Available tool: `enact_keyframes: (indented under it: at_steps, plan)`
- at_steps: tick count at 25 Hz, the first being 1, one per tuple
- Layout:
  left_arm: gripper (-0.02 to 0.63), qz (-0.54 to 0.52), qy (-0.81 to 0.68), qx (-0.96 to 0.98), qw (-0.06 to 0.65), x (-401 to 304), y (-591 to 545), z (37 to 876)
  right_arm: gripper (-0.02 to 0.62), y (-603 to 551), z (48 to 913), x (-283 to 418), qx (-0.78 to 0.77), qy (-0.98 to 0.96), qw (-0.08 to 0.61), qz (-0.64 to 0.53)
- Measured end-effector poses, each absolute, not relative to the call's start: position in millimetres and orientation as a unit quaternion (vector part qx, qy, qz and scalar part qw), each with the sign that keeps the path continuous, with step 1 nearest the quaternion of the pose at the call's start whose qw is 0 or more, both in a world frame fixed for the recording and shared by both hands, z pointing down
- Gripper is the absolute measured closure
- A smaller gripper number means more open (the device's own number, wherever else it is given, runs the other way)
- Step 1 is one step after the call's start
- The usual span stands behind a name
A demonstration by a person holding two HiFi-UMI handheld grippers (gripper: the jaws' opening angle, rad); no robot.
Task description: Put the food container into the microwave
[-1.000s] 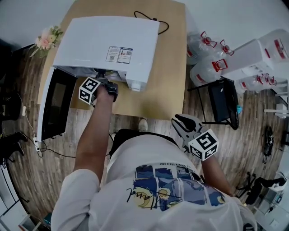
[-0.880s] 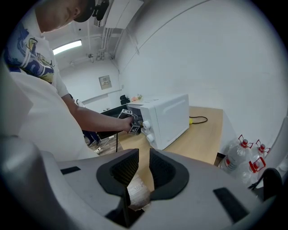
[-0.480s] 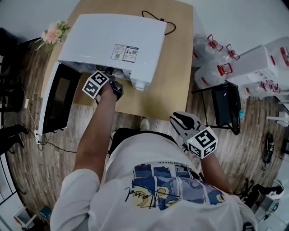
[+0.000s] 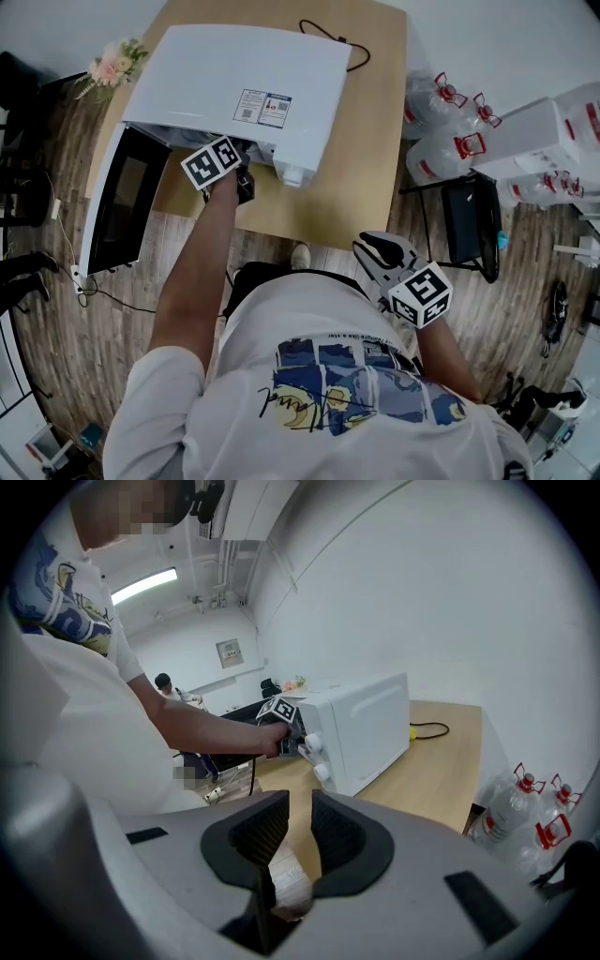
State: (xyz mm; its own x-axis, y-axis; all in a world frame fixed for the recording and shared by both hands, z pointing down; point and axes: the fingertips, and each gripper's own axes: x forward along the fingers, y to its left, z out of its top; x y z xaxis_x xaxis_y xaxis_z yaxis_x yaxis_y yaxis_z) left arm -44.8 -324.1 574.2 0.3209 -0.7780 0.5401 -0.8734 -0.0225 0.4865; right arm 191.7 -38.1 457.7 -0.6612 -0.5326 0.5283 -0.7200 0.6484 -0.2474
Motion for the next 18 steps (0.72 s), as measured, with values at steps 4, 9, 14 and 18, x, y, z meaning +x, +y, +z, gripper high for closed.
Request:
enact_keyframes:
  at_steps: [4, 9, 14, 18]
  plan:
    - [0.133, 0.116, -0.566, 0.736, 0.352, -42, -320, 577, 0.528, -40, 459, 191, 0.35, -0.884, 0.211, 0.225]
    - [0.115, 0.158, -0.541, 0.75, 0.346, -42, -309, 589, 0.528, -43, 459, 186, 0.34, -0.888, 0.211, 0.225]
    - [0.112, 0.221, -0.538, 0.755, 0.304, -46, -301, 594, 0.528, -43, 460, 182, 0.334, -0.891, 0.211, 0.224]
    - [0.112, 0.219, -0.544, 0.747, 0.313, -54, -294, 597, 0.528, -42, 460, 180, 0.329, -0.893, 0.213, 0.222]
